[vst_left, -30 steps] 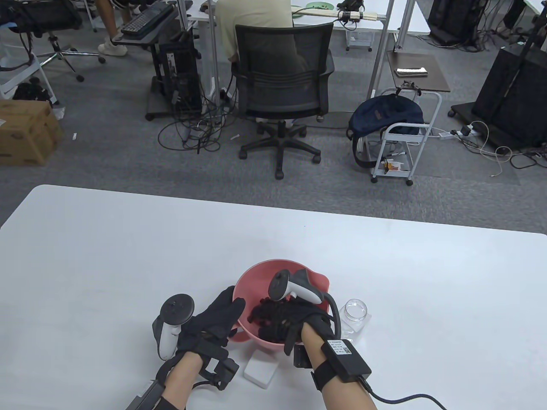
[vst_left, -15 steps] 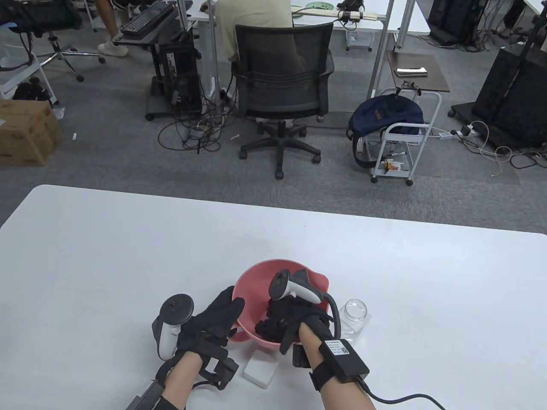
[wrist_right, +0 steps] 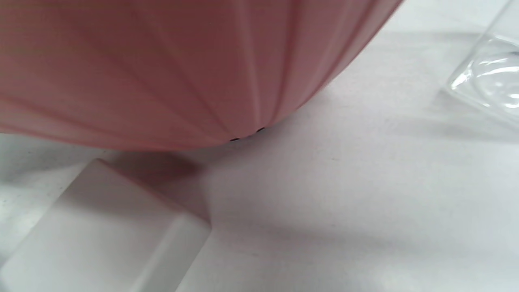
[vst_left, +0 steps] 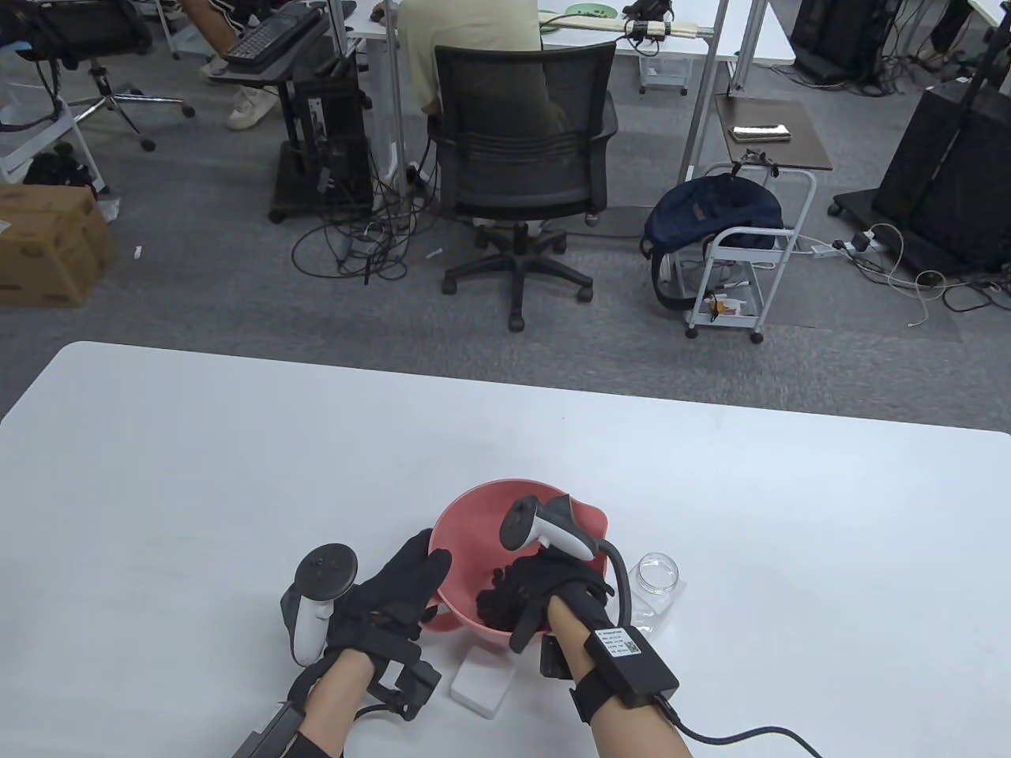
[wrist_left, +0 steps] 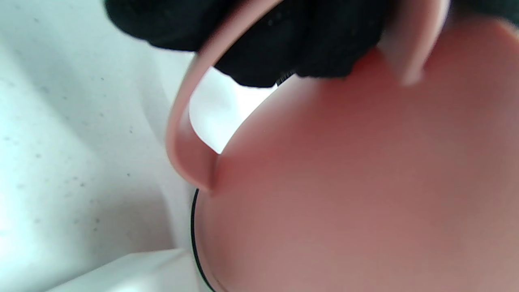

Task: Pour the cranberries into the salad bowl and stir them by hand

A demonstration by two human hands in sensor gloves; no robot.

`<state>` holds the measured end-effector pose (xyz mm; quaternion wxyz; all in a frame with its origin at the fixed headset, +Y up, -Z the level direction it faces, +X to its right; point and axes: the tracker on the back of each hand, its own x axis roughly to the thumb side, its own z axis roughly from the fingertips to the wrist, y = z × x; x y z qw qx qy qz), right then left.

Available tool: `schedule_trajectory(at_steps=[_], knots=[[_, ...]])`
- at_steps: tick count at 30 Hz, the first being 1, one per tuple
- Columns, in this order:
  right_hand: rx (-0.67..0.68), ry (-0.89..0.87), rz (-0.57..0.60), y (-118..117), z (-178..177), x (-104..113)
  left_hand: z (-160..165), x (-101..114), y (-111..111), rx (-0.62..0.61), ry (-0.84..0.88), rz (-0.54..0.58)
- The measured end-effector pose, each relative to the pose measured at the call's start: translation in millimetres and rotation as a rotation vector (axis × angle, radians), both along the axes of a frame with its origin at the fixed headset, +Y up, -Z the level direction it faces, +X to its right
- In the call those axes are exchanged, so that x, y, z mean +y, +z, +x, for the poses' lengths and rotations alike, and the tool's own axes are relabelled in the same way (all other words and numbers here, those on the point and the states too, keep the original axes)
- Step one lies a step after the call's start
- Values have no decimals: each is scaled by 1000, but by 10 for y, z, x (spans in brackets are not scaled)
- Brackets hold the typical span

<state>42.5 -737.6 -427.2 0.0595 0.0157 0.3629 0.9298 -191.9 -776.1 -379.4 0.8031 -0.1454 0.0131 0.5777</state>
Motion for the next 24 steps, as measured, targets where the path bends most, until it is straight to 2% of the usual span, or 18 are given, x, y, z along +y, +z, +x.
schedule_trajectory(at_steps=[24], knots=[[60,-6,-9,10,1,-33,8,-4,-1,-17,1,9]])
